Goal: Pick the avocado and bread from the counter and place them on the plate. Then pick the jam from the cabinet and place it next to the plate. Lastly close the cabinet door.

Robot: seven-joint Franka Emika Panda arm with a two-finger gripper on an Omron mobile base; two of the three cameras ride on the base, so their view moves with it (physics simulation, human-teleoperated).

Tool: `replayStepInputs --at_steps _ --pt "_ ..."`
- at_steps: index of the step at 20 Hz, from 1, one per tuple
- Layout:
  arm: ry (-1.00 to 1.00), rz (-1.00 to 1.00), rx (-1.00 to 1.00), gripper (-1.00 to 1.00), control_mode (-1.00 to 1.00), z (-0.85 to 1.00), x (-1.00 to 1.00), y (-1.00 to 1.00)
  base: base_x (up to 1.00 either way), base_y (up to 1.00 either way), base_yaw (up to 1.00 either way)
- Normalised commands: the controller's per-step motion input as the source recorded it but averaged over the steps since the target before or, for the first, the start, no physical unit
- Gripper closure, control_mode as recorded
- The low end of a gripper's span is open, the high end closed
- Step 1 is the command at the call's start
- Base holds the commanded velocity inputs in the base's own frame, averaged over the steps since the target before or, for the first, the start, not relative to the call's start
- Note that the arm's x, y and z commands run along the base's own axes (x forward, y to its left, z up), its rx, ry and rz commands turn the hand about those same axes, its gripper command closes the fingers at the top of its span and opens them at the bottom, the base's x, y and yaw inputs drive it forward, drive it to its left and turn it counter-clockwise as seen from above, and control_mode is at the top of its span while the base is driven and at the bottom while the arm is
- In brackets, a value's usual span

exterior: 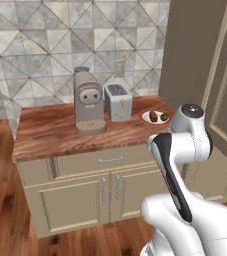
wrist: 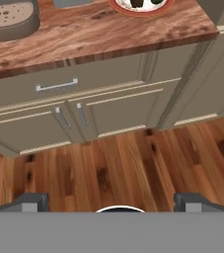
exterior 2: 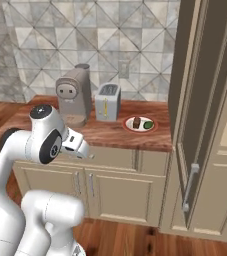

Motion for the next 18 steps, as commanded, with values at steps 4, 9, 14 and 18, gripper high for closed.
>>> replayStepInputs --at_steps 4,9,14,18 --pt "0.0 0.0 0.0 -1.0 1.0 0.0 0.0 0.0 -0.59 -0.02 -0.08" --pt "0.0 0.0 0.0 -1.0 1.0 0.0 0.0 0.0 -0.56 -0.02 -0.07" --pt "0.0 0.0 0.0 -1.0 1.0 0.0 0.0 0.0 -0.5 -0.06 -0.06" --pt "0.0 0.0 0.0 -1.0 1.0 0.0 0.0 0.0 -0.45 -0.12 -0.06"
